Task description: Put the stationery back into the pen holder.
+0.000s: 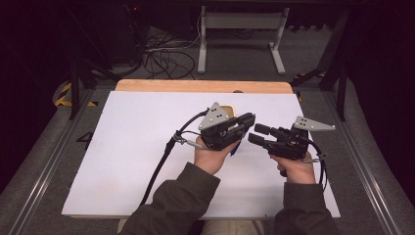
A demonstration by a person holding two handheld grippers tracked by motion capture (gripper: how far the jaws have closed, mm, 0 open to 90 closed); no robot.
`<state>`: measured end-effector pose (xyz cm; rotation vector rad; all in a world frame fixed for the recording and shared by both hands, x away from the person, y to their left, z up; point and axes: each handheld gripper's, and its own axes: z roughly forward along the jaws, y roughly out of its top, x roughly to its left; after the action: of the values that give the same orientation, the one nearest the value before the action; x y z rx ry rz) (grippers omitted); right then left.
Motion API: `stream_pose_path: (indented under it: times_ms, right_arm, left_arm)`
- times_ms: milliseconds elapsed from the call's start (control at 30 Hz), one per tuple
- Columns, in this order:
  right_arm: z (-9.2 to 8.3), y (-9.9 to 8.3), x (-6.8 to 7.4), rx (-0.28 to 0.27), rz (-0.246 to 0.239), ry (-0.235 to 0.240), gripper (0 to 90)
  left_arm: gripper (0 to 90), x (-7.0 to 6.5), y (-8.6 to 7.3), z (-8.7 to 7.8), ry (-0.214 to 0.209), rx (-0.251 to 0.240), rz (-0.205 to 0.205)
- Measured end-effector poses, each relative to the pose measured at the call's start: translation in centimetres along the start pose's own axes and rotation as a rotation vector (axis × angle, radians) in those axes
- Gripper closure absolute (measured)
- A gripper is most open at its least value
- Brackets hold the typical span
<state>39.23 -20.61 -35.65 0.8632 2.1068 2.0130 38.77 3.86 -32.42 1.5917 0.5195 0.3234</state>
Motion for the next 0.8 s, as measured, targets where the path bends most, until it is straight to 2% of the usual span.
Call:
stream_pose_path:
  times_ms: [233,800]
  right_arm:
    - [0.7,-0.3,0.0,-0.012,0.034,0.022,53.4]
    - [2.2,-0.8,0.5,-0.008,0.031,0.055,69.2]
  left_arm:
    - [80.0,-0.1,0.2,-0.2,0.002,-0.029,-0.004]
    - [80.0,-0.2,0.4,-0.5,-0.003,-0.078,-0.011]
